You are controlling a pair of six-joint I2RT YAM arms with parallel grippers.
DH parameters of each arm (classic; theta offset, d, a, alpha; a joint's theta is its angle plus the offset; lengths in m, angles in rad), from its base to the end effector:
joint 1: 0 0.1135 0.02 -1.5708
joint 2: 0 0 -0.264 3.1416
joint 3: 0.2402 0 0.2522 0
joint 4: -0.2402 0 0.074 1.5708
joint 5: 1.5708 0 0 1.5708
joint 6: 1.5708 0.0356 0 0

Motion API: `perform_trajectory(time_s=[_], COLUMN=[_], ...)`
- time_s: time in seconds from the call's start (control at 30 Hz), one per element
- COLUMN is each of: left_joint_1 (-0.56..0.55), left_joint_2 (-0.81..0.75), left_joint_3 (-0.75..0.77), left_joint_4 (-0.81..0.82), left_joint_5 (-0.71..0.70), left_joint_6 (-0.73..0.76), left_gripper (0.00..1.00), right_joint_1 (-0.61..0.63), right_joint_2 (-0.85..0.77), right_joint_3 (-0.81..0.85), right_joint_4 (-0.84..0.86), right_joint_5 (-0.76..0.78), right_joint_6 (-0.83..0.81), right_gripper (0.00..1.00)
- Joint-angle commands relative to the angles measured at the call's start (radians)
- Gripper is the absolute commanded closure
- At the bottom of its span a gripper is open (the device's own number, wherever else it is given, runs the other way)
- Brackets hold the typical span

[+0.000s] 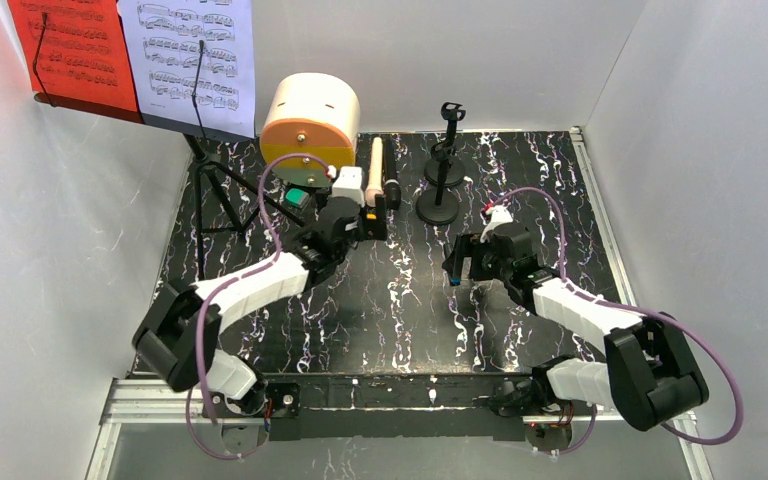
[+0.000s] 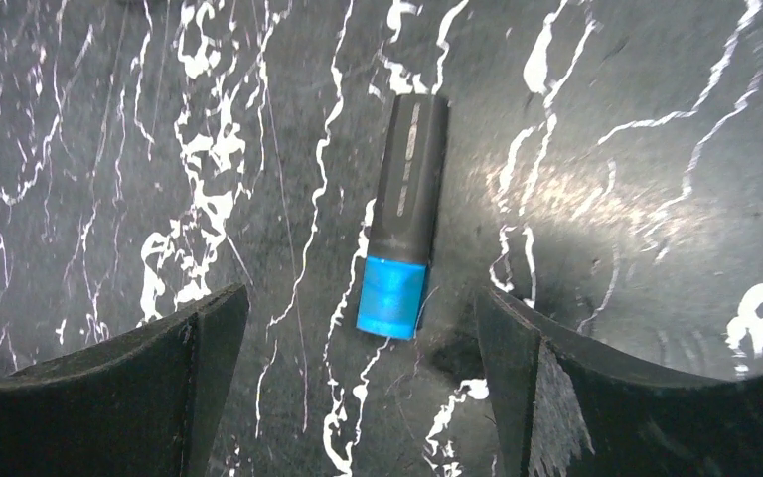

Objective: Pack up the instrument practice props
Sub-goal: Move the distractor to the center of the board.

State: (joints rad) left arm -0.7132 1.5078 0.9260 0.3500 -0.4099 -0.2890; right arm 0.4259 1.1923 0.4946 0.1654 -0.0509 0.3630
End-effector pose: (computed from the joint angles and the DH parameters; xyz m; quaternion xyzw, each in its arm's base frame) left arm 0.2700 -0.2149 0.2680 0.0382 0.7771 -0.1519 0.6096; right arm 0.2206 0.1021 0.1918 -0.0399 0.8671 0.2110 0.4495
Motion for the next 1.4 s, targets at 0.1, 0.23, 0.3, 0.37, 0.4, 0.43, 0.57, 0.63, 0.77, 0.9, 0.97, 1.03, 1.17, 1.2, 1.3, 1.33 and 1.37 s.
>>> perform_trajectory(time_s=[0.1,0.23,0.3,0.37,0.4,0.43,0.57,0.63,0.77,0.9,0.97,1.03,1.17,1.2,1.3,1.33,1.37], left_joint_1=[0.054,0.071,0.078,0.084,0.086,0.088,0.096,0.099,0.105,0.113,0.116,0.118,0.122,0.123,0.123,0.123,0.123], left_joint_2=[-0.236,-0.273,-0.279,-0.283,-0.285,-0.286,-0.290,-0.289,-0.282,-0.249,-0.230,-0.218,-0.189,-0.182,-0.166,-0.164,-0.163], left_joint_3=[-0.177,-0.222,-0.227,-0.226,-0.227,-0.227,-0.234,-0.236,-0.234,-0.226,-0.222,-0.219,-0.220,-0.220,-0.218,-0.217,-0.217], left_joint_4=[-0.157,-0.157,-0.170,-0.180,-0.181,-0.183,-0.179,-0.177,-0.178,-0.160,-0.152,-0.140,-0.124,-0.120,-0.110,-0.108,-0.109], left_joint_5=[0.012,0.047,0.053,0.056,0.057,0.057,0.060,0.069,0.092,0.156,0.182,0.203,0.234,0.242,0.262,0.265,0.265], left_joint_6=[-0.117,-0.148,-0.159,-0.168,-0.166,-0.166,-0.164,-0.165,-0.164,-0.172,-0.182,-0.187,-0.200,-0.203,-0.209,-0.210,-0.210], left_gripper=[0.02,0.02,0.02,0.02,0.01,0.01,0.02,0.02,0.02,0.02,0.02,0.02,0.02,0.02,0.02,0.02,0.02], right_joint_1=[-0.001,0.020,0.048,0.093,0.118,0.141,0.178,0.177,0.177,0.166,0.155,0.140,0.093,0.078,0.040,0.035,0.033], right_joint_2=[0.132,0.272,0.354,0.441,0.487,0.531,0.694,0.742,0.711,0.622,0.570,0.512,0.393,0.370,0.336,0.340,0.355], right_joint_3=[0.019,0.052,0.107,0.194,0.238,0.283,0.423,0.485,0.528,0.466,0.398,0.312,0.158,0.130,0.068,0.060,0.058], right_joint_4=[0.031,0.129,0.173,0.218,0.241,0.262,0.413,0.456,0.438,0.354,0.325,0.316,0.300,0.297,0.308,0.314,0.320], right_joint_5=[-0.202,-0.256,-0.257,-0.254,-0.241,-0.233,-0.219,-0.214,-0.234,-0.287,-0.300,-0.291,-0.227,-0.201,-0.130,-0.120,-0.118], right_joint_6=[0.044,0.083,0.093,0.100,0.098,0.094,0.107,0.094,0.015,-0.087,-0.105,-0.109,-0.089,-0.074,-0.024,-0.015,-0.012], right_gripper=[0.15,0.19,0.20,0.21,0.20,0.20,0.21,0.21,0.20,0.17,0.17,0.16,0.13,0.13,0.12,0.12,0.12])
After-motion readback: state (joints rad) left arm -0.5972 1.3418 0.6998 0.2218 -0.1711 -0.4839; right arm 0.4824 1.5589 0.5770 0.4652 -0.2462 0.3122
